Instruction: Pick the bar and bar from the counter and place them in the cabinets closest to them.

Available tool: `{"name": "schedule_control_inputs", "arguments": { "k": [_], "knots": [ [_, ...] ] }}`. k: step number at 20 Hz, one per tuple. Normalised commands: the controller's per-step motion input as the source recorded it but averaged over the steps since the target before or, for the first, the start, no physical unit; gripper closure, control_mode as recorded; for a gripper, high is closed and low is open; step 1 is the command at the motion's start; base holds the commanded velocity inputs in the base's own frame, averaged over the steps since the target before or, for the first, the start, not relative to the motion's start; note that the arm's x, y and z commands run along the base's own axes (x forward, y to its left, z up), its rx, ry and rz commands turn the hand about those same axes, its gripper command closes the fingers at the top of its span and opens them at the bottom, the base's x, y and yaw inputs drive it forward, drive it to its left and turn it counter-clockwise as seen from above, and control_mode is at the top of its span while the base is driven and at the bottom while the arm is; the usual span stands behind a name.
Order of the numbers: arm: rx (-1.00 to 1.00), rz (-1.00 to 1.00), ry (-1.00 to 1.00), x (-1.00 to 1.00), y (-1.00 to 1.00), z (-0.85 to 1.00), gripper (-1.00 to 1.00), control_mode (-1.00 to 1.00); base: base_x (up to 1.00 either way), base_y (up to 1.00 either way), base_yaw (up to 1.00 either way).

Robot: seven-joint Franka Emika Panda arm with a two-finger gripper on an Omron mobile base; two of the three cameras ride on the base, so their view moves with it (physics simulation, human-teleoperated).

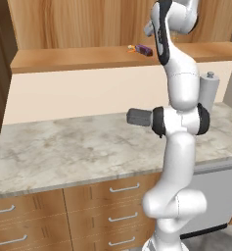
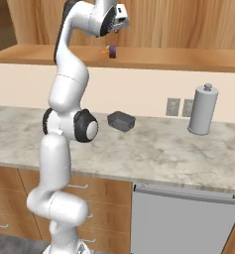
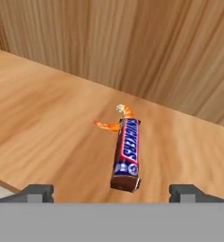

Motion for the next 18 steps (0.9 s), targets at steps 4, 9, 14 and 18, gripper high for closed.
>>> {"name": "schedule_control_inputs", "arguments": {
  "k": [4, 9, 14, 18],
  "knots": [
    [-0.04, 0.00, -0.17, -1.00, -0.01, -0.31, -1.00, -1.00, 0.00, 0.00, 0.00],
    [-0.09, 0.00, -0.08, -1.00, -0.01, -0.74, -1.00, -1.00, 0.00, 0.00, 0.00],
    [0.01, 0.00, -0.17, -1.00, 0.00, -0.15, -1.00, -1.00, 0.00, 0.00, 0.00],
    [0.00, -0.04, -0.27, -0.98, 0.00, 0.00, -1.00, -1.00, 0.00, 0.00, 0.00]
  ]
}}
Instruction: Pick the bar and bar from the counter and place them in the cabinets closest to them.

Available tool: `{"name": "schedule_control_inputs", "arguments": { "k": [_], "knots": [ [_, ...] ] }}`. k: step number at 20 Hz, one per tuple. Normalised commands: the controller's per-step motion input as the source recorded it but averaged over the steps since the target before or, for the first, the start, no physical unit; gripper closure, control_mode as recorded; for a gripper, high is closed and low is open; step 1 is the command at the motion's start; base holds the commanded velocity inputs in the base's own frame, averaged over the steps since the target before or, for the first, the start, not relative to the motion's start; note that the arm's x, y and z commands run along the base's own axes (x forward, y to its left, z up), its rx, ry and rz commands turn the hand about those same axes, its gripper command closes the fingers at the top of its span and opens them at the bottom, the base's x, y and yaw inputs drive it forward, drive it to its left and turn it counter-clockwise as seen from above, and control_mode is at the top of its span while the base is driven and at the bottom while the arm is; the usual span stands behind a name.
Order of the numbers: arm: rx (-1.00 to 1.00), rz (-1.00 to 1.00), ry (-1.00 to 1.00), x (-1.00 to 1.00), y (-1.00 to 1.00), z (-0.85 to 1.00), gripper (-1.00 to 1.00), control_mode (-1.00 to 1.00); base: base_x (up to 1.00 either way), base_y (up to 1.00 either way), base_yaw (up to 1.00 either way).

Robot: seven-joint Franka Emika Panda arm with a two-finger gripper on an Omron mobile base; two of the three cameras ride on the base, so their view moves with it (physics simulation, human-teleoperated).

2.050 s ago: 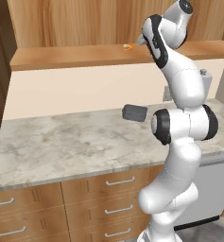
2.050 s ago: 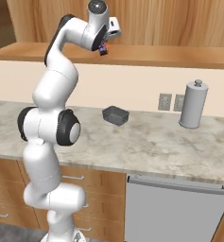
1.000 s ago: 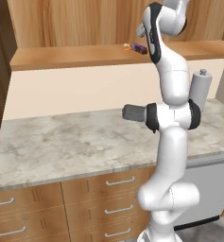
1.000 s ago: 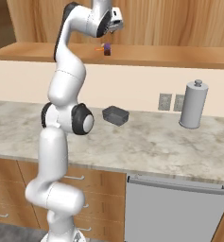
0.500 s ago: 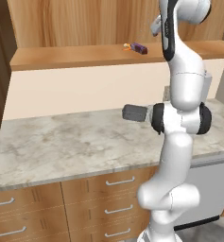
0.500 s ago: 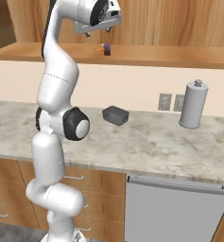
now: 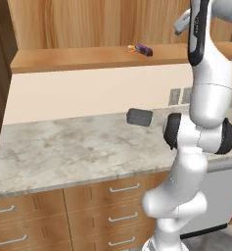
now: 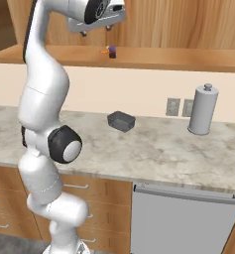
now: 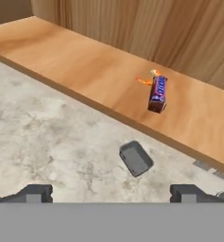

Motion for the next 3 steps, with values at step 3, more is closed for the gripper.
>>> {"name": "schedule_control_inputs", "arguments": {
  "k": [3],
  "knots": [
    [0.00, -0.15, -0.25, -0.75, -0.01, 0.00, -1.00, -1.00, 0.00, 0.00, 0.00]
  ]
}}
